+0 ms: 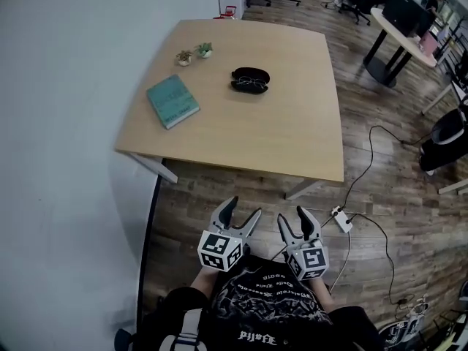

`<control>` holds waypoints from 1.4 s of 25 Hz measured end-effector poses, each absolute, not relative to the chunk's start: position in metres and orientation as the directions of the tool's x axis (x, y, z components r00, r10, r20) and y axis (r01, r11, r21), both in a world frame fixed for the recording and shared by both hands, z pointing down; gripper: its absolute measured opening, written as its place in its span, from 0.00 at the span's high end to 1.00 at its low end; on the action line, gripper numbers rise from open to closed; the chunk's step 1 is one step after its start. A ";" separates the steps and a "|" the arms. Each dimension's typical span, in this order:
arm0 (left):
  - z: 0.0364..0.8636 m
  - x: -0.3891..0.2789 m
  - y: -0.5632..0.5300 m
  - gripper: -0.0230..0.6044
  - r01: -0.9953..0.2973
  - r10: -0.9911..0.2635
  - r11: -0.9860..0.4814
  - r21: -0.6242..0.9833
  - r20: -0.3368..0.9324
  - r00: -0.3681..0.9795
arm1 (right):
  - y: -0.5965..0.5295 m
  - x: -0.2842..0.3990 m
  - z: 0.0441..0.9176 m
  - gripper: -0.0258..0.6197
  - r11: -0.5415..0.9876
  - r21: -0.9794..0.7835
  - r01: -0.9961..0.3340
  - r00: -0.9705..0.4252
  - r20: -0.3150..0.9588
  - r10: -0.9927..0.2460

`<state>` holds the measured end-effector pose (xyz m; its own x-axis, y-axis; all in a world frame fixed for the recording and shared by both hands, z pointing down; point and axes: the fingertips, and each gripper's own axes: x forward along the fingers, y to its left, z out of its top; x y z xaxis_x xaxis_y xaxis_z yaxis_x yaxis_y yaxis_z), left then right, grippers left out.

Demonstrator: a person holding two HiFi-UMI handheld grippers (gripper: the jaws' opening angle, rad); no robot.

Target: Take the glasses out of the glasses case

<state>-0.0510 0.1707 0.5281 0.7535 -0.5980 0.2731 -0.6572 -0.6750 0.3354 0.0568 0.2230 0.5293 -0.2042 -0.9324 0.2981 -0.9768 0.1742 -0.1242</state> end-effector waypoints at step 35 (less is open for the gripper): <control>0.550 -0.036 -0.059 0.47 -0.777 -0.684 -0.595 0.205 0.379 0.623 | -0.042 0.069 0.546 0.57 0.333 -0.078 -0.940 -0.340 0.314 -0.887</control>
<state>-0.0357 -0.0592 0.5501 0.6232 -0.6840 0.3793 -0.7774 -0.5947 0.2048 0.0693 -0.0418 0.5464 -0.3399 -0.8865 0.3139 -0.9398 0.3326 -0.0783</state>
